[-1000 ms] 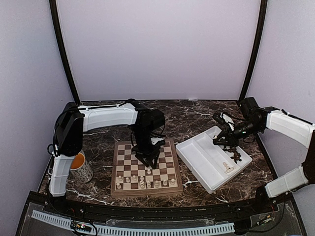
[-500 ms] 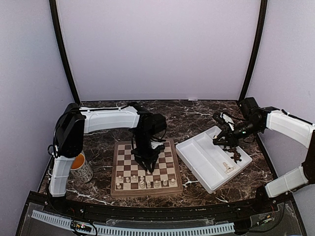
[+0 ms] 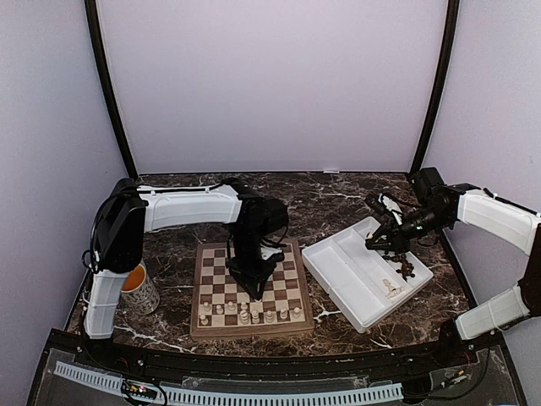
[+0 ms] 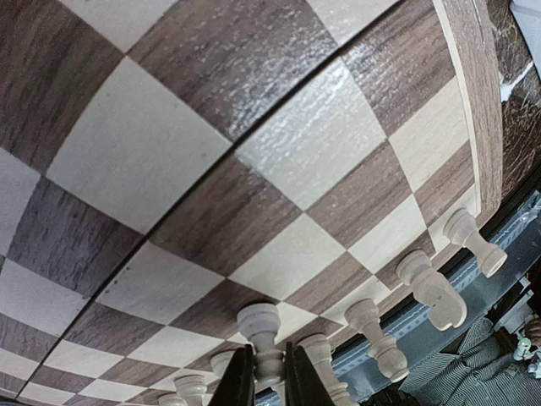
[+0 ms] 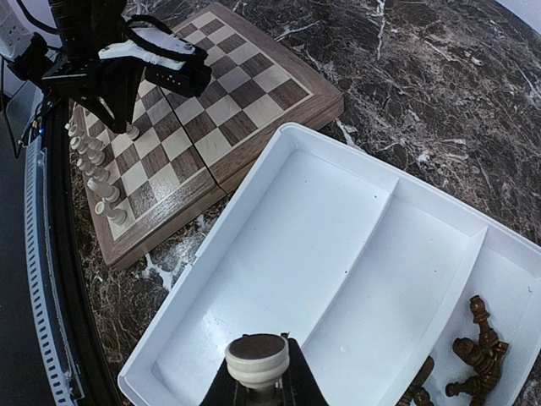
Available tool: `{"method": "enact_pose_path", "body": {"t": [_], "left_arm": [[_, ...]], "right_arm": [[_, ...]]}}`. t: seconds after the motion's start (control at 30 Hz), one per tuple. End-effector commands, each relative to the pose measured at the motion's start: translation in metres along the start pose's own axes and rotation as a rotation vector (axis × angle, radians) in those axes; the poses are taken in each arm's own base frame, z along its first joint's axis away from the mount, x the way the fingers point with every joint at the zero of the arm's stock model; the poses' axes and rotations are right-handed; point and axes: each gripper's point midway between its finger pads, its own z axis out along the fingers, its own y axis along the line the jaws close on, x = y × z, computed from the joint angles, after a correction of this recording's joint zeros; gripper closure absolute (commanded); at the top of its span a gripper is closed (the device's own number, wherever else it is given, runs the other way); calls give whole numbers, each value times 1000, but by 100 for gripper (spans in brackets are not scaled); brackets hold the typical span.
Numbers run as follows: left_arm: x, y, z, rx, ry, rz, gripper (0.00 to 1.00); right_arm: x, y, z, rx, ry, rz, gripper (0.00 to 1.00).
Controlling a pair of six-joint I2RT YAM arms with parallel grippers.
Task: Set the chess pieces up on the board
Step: Move the pawn to e2.
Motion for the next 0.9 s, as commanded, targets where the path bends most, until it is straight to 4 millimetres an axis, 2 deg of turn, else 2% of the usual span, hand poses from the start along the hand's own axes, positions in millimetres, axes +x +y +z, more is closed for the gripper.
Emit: {"method": "enact_pose_path", "body": {"t": [0.0, 0.33, 0.57, 0.73, 0.87], "left_arm": [[25, -6, -8, -24, 26, 21, 89], [31, -8, -2, -35, 43, 33, 89], [22, -11, -11, -41, 2, 49, 73], [9, -18, -30, -42, -70, 78, 70], [-6, -28, -70, -41, -213, 118, 69]], "right_arm": [[-2, 3, -1, -15, -16, 5, 91], [-4, 4, -1, -21, -20, 8, 91], [-6, 5, -3, -22, -26, 8, 91], [-6, 5, -4, -15, -19, -2, 91], [-9, 8, -11, -5, -15, -40, 90]]}}
